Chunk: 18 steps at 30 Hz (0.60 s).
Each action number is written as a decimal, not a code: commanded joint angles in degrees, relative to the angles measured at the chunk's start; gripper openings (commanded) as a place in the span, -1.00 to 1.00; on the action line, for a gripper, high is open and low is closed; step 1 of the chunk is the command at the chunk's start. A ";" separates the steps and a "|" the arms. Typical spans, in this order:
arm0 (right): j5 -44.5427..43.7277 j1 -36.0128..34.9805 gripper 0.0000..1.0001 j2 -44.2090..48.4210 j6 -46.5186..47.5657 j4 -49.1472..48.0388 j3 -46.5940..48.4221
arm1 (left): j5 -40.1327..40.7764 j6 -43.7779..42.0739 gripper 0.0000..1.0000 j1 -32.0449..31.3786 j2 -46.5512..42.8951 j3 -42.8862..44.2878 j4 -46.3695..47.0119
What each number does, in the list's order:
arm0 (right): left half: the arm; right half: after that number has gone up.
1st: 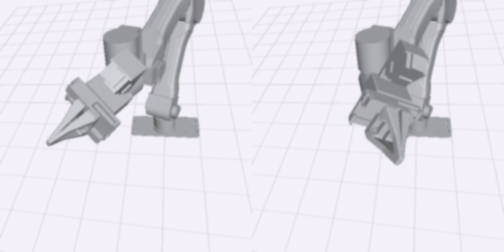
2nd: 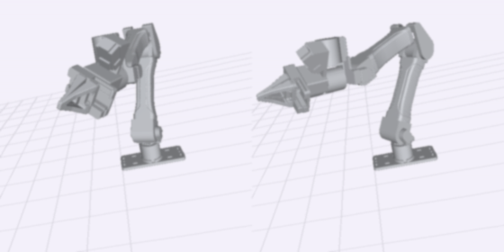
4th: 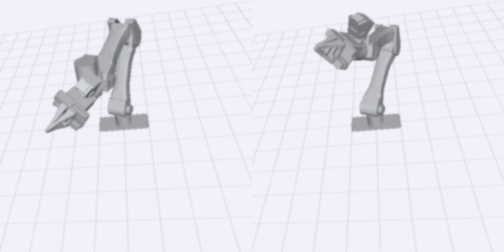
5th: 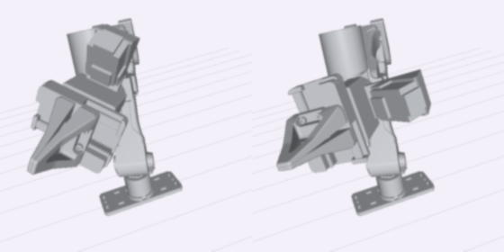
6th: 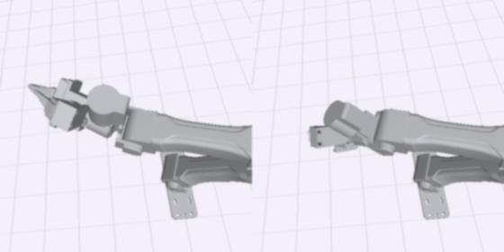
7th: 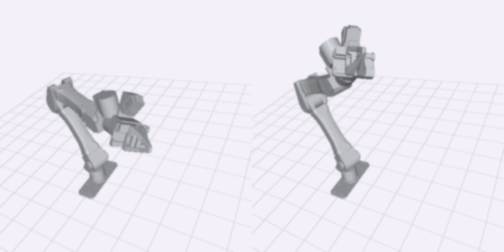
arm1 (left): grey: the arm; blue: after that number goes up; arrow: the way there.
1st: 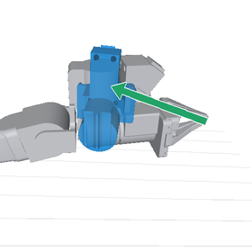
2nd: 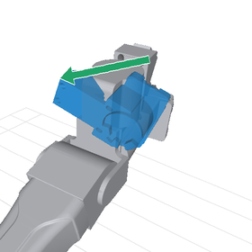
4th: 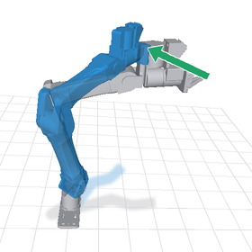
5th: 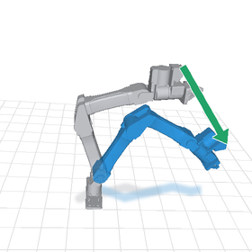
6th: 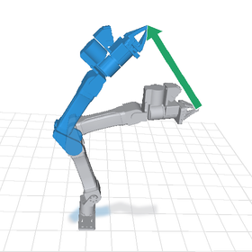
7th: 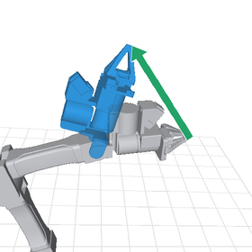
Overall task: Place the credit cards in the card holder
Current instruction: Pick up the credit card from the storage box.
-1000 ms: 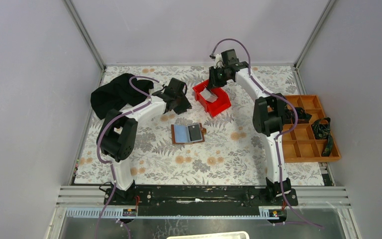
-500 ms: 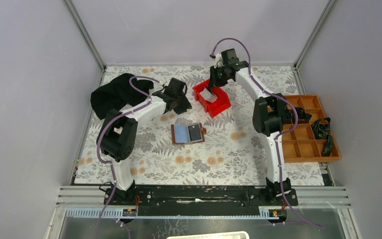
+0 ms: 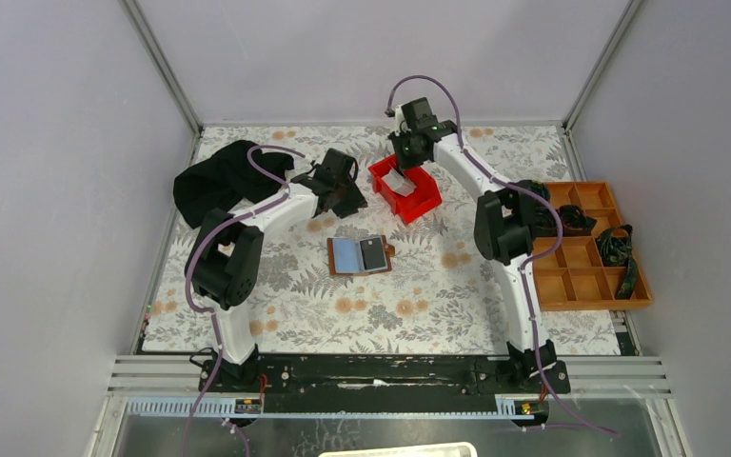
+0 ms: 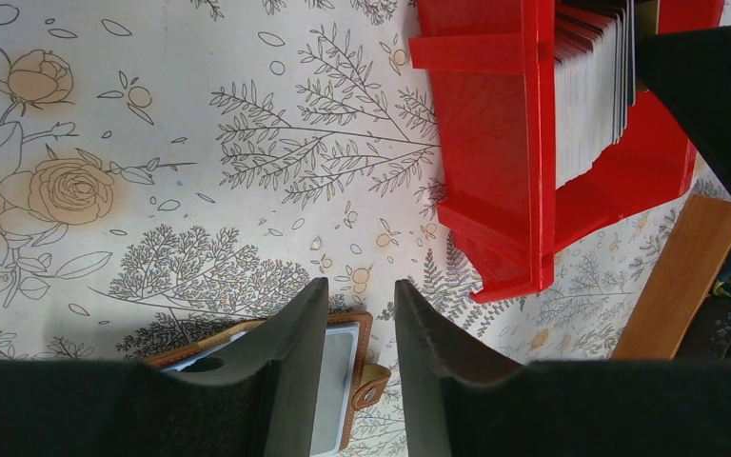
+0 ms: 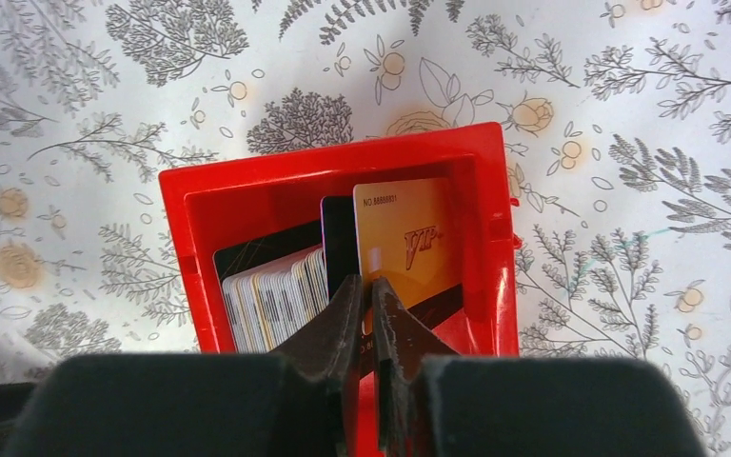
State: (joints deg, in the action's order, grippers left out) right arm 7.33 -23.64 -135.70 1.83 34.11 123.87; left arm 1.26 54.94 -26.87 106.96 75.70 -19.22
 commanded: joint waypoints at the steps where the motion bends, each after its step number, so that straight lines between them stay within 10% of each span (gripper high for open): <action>1: -8.38 -1.17 -1.00 2.51 1.49 1.31 0.61 | -0.17 -0.62 -0.22 0.62 -2.06 0.52 2.00; 18: -19.96 -3.18 -1.00 12.50 0.38 -4.35 -8.84 | 0.05 -2.62 -0.18 1.60 -8.48 -2.82 1.89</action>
State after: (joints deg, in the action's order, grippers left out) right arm -10.15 -26.22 -129.84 2.90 31.38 116.33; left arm 1.30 53.93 -26.04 100.79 73.93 -19.22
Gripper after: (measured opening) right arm 0.064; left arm 0.408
